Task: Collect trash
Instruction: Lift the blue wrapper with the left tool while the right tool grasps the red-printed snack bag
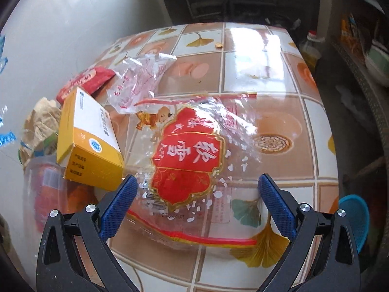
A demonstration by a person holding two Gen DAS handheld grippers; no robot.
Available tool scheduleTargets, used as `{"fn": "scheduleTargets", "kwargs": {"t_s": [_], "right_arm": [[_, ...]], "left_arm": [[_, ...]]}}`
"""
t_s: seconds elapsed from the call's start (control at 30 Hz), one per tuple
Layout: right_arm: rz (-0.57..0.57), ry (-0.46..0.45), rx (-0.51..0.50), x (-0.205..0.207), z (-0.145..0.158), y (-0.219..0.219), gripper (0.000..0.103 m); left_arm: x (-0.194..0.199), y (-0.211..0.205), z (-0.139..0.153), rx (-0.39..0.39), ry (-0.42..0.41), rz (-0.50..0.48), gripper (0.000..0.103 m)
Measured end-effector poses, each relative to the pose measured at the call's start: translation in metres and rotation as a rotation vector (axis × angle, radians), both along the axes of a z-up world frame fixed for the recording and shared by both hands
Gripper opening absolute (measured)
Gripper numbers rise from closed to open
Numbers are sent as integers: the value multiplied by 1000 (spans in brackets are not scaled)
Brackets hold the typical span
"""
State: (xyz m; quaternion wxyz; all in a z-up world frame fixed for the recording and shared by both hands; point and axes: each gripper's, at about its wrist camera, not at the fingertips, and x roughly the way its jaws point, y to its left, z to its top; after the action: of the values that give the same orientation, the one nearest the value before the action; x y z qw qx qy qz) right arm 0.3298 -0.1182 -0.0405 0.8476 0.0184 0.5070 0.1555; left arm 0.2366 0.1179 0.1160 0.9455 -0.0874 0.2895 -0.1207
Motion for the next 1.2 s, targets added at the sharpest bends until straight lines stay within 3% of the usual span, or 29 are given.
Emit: {"fn": "scheduleTargets", "kwargs": {"t_s": [0.17,0.23,0.33,0.4,0.57,0.7,1.2], "right_arm": [[12,-21,-54,-5,-4,6,94],[4,-28,-56,-7,-3,3,89],[5,-34,-68,-13,-3,3,76],[3,-41,-101,-18,-1,4,62],[8,-19,-50,-29,3,-2,33],[-16,-29,-30,-38,10,-9,21],[-164,-126,199,-119,57,-104,14]], "left_arm": [[-1,4,-3,-15,2,-1,2],[-2,4,-3,-20,1,-2,2],[-4,5,-2,-21,-3,-3,2],[-7,5,-1,-23,-8,-3,2],[-15,4,6,-26,-20,0,2],[-23,0,13,-25,-33,-5,2],[-44,-69,50,19,-75,-103,2]]}}
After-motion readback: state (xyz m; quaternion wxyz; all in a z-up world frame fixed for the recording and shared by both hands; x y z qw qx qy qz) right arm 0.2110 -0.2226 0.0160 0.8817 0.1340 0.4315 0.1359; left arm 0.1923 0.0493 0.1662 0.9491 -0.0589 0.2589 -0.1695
